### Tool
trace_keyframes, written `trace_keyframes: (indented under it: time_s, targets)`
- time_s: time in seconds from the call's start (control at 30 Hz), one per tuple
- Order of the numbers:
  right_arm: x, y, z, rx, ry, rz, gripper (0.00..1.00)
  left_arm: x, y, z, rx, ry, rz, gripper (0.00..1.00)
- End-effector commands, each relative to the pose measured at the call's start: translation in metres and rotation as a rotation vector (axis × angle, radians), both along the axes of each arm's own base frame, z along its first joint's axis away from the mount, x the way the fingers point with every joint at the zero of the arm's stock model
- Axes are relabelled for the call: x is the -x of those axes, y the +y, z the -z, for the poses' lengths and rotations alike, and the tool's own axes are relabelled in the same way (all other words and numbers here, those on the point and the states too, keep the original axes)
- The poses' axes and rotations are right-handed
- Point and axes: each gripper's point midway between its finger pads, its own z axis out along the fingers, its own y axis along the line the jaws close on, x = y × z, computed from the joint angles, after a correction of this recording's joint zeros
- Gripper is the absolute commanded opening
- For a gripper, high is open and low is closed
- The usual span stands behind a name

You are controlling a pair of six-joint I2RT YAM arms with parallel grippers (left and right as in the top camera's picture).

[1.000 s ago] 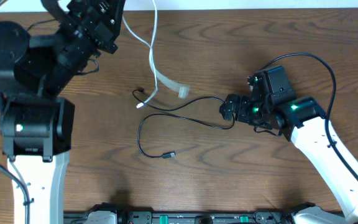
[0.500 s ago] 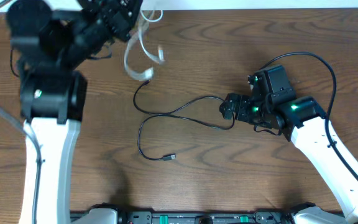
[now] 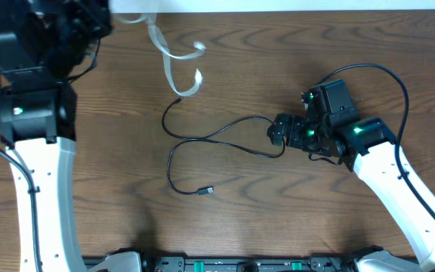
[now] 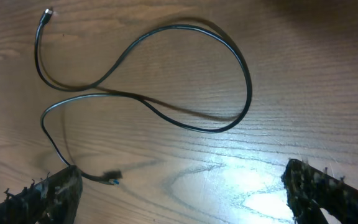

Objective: Untangle cables
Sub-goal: 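Lift the white cable up and pull it left out of the black cable, then carry the white cable to the left table edge and lower it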

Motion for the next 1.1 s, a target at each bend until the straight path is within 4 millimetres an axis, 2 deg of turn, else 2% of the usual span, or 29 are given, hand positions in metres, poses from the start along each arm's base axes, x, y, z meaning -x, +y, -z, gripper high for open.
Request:
trace_keyframes:
  time_s: [0.0, 0.13, 0.43, 0.57, 0.8, 1.07]
  targets:
    - [-0.001, 0.000, 0.000, 0.008, -0.009, -0.001, 0.99, 0.009, 0.085, 0.013, -0.016, 0.071, -0.379, 0.07]
    - [-0.003, 0.001, -0.001, 0.006, -0.015, -0.001, 0.99, 0.027, 0.143, 0.029, -0.002, 0.138, -0.601, 0.07]
    - [-0.003, 0.001, -0.001, 0.005, -0.018, -0.001, 0.99, 0.054, 0.229, 0.064, 0.018, 0.249, -0.814, 0.07]
    - [-0.003, 0.001, -0.001, 0.006, -0.016, -0.002, 0.99, 0.058, 0.260, 0.084, 0.032, 0.292, -0.877, 0.07]
    - [-0.002, 0.001, 0.000, 0.007, -0.013, -0.002, 0.99, 0.049, 0.312, 0.118, 0.048, 0.318, -0.951, 0.07]
    - [-0.003, 0.001, -0.001, 0.006, -0.020, 0.000, 0.99, 0.062, 0.347, 0.133, 0.063, 0.333, -1.021, 0.07]
